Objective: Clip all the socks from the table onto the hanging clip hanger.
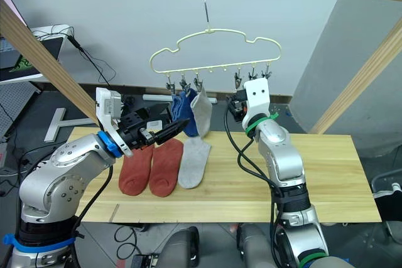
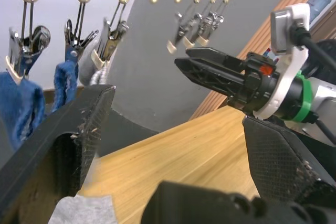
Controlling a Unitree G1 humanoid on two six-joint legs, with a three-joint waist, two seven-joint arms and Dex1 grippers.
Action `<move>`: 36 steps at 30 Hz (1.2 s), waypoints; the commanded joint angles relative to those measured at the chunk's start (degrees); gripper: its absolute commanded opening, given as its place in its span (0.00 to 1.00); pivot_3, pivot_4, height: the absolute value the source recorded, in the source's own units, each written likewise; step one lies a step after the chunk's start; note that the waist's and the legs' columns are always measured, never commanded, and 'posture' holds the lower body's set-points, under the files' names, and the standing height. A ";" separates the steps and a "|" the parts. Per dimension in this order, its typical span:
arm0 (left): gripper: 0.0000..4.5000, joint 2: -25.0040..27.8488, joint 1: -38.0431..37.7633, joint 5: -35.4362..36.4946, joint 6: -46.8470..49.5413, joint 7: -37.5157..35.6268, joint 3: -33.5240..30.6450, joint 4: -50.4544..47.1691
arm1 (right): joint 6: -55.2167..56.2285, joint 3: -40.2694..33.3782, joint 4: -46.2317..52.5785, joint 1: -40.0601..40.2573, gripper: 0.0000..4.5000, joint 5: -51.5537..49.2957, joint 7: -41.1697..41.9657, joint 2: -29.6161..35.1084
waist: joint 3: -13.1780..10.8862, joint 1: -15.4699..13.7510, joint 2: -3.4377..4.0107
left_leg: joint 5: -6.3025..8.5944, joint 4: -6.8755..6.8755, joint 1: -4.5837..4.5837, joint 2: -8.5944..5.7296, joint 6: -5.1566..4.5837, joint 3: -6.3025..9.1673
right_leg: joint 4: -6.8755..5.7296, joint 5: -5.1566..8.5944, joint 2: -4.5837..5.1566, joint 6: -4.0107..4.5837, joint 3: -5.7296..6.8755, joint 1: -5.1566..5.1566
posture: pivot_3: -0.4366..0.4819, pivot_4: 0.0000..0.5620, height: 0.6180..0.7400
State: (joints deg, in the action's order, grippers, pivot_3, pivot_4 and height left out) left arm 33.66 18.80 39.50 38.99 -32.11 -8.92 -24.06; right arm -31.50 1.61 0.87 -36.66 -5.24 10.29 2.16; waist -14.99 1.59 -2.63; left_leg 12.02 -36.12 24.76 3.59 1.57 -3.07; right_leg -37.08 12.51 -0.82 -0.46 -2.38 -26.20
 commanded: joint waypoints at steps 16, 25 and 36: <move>1.00 -1.87 4.67 -1.76 -3.30 -0.02 1.57 -2.51 | 6.81 -1.39 -8.08 -10.81 0.62 -2.05 -0.97 -1.86 | 0.00 -0.07 0.00 | 0.00 -0.03 0.02 0.01 0.00 0.10 | -0.07 -0.02 -0.02 0.00 0.05 0.02 | 0.54 0.44 1.00; 1.00 -3.50 7.99 -2.37 -4.05 0.32 2.15 -1.63 | 7.44 -2.36 -9.61 -12.35 0.62 -2.42 -0.80 -1.44 | 0.00 -0.09 0.00 | -0.01 -0.04 0.02 0.00 0.00 0.11 | -0.09 -0.07 -0.02 0.08 0.07 0.02 | 0.54 0.44 1.00; 1.00 -4.16 8.86 -2.49 -3.77 0.43 2.27 -1.90 | 7.76 -3.02 -11.08 -13.16 0.62 -2.82 -0.91 -1.61 | 0.00 -0.10 0.00 | -0.01 -0.05 0.02 0.00 -0.01 0.14 | -0.12 -0.10 -0.03 0.13 0.07 0.03 | 0.54 0.46 1.00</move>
State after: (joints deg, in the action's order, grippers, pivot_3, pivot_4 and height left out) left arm 29.59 26.85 37.14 36.14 -31.83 -6.53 -24.19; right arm -25.25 -0.63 -11.49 -48.29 -7.18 9.59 0.79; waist -14.99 1.50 -2.63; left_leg 12.01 -36.17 24.78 3.59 1.57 -2.94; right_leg -37.20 12.40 -0.85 -0.32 -2.30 -26.17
